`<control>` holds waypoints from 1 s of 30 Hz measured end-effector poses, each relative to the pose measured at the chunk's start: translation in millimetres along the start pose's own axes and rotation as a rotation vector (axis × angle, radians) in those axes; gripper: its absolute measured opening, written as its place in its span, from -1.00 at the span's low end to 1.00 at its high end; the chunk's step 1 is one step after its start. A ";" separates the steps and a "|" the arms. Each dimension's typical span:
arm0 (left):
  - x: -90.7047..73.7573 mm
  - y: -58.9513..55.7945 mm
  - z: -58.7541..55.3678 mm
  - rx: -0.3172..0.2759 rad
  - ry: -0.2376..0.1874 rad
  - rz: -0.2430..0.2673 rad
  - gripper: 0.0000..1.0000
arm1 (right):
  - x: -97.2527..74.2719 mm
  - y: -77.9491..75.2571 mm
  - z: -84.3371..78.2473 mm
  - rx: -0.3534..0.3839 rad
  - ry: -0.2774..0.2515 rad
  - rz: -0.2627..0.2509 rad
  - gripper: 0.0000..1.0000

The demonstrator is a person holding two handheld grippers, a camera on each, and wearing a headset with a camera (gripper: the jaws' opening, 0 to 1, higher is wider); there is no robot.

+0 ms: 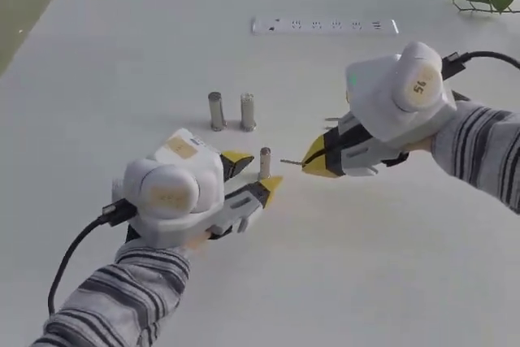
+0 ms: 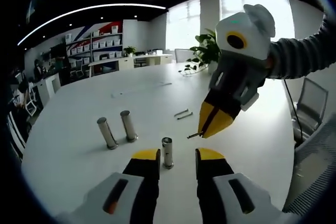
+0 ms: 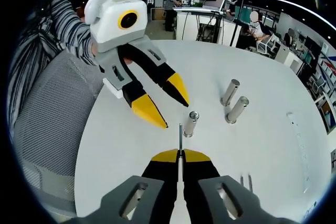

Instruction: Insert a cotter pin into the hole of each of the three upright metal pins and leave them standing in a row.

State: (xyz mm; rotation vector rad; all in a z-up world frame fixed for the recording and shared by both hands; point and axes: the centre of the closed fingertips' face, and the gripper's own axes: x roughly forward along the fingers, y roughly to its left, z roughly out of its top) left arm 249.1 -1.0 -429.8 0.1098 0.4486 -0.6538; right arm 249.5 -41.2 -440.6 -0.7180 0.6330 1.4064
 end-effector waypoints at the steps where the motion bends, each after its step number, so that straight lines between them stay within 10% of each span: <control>1: 2.3 2.9 0.6 0.003 0.000 0.020 -0.54 | 1.2 -1.6 -0.9 0.001 0.002 -0.001 -1.00; 30: 33.7 14.7 -26.1 -0.046 0.090 0.111 -0.77 | 12.4 -16.7 0.3 -0.027 0.012 0.006 -1.00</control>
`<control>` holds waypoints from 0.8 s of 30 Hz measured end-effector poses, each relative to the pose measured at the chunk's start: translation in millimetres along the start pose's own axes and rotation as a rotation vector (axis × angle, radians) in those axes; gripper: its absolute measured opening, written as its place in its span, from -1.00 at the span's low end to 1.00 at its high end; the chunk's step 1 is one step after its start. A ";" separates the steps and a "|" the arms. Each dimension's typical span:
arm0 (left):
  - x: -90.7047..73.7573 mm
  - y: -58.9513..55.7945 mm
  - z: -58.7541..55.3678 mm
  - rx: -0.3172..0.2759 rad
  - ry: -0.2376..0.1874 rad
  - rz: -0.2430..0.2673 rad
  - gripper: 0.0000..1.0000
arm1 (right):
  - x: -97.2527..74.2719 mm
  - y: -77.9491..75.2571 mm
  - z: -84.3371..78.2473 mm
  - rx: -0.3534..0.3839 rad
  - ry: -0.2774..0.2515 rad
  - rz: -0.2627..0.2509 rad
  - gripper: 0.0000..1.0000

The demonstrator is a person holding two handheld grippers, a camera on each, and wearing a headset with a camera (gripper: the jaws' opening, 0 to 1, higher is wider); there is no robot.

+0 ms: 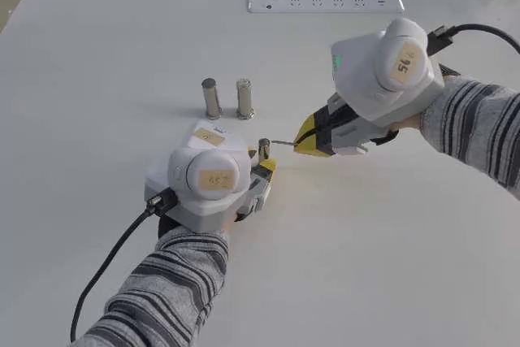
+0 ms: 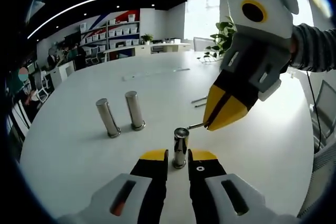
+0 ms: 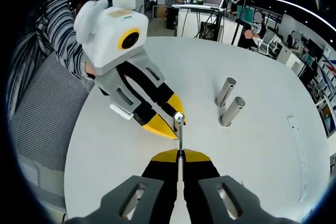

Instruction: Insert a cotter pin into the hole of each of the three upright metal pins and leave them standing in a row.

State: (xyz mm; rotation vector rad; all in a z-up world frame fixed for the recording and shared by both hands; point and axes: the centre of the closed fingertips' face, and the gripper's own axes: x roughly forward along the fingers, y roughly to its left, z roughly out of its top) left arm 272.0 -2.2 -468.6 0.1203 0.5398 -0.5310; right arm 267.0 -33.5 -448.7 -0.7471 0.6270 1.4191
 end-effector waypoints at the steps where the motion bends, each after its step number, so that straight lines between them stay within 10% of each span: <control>1: 0.6 -0.7 -0.9 0.002 0.002 0.000 -0.77 | 0.4 0.4 0.3 0.001 -0.001 0.004 -1.00; 24: 4.9 -1.4 -9.0 0.030 0.027 0.013 -0.89 | 6.3 5.7 8.3 -0.008 0.021 0.013 -1.00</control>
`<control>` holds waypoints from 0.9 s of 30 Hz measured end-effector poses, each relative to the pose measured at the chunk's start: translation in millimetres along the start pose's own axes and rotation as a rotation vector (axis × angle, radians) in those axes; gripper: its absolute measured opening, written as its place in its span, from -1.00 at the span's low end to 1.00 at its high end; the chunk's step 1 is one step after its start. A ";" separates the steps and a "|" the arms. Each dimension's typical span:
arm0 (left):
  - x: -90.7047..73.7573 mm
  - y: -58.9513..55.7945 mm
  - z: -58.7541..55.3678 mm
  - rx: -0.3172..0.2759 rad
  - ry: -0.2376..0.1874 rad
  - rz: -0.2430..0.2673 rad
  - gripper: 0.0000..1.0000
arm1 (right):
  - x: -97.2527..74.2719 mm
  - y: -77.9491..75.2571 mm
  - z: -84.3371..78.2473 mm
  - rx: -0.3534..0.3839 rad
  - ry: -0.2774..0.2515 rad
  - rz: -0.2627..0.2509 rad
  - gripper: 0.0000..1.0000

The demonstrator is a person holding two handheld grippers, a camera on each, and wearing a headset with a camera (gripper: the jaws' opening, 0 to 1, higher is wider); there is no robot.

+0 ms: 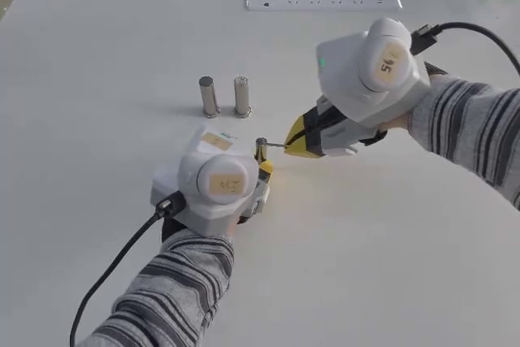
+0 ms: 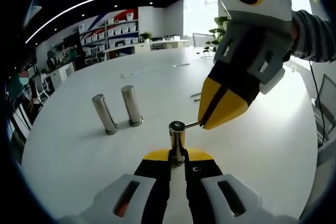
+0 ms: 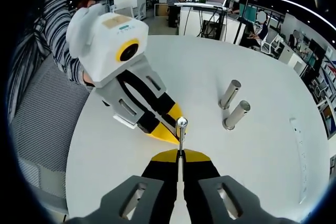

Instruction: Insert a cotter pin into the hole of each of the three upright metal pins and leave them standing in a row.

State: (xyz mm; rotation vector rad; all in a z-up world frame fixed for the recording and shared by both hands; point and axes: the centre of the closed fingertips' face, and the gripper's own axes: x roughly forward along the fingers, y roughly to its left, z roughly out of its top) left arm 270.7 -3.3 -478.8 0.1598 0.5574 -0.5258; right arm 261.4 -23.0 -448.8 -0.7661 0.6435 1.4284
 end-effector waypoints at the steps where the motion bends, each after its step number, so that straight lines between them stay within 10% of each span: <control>1: 0.1 -0.2 -0.1 0.003 0.001 -0.002 -0.89 | 0.0 -0.1 0.0 -0.002 0.003 -0.002 -1.00; 27: 1.8 -0.8 -2.8 0.025 0.023 -0.008 -0.90 | 4.1 -3.7 11.2 -0.023 -0.021 0.001 -1.00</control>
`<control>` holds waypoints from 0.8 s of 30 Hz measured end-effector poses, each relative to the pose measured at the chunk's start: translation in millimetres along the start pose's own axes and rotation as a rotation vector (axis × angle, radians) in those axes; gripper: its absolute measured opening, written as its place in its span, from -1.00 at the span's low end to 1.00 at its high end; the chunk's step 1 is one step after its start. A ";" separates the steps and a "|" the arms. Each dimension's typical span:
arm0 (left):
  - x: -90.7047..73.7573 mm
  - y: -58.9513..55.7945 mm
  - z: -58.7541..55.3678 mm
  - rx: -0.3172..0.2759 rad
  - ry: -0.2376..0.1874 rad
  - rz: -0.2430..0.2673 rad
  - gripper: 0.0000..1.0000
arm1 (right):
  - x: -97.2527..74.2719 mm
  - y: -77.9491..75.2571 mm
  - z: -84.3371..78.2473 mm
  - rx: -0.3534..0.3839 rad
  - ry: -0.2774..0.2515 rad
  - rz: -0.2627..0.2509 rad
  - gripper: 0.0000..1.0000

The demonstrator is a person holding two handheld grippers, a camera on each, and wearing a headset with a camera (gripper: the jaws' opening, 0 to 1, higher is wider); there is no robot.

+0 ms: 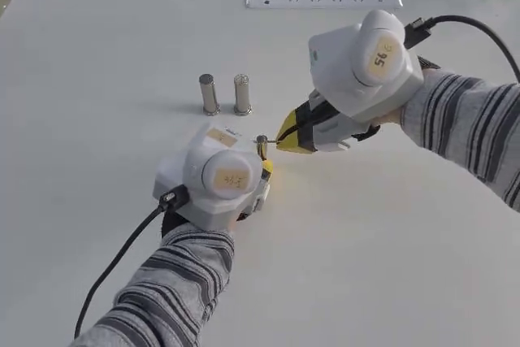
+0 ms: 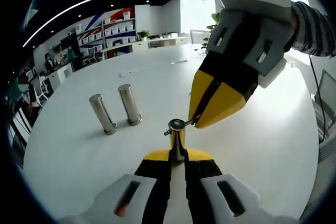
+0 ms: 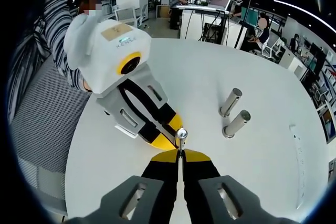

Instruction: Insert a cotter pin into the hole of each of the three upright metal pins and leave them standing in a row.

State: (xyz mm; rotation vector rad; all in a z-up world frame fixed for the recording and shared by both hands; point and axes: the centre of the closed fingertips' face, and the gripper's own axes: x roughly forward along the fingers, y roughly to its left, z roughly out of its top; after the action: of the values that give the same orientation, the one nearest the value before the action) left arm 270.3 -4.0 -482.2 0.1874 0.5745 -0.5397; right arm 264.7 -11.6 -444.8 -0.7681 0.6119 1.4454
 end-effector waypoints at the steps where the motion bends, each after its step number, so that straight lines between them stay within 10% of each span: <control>1: 0.0 0.1 0.0 0.001 0.000 0.000 -0.90 | 0.3 -0.3 0.6 0.005 -0.003 0.001 -1.00; 24: 0.7 0.5 -0.4 -0.001 -0.002 0.006 -0.90 | -8.4 -1.3 -0.4 0.071 -0.037 -0.026 -1.00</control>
State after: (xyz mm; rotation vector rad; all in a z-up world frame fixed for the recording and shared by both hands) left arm 270.9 -3.7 -482.9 0.1869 0.5718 -0.5338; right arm 265.6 -17.1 -438.4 -0.6898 0.6194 1.4034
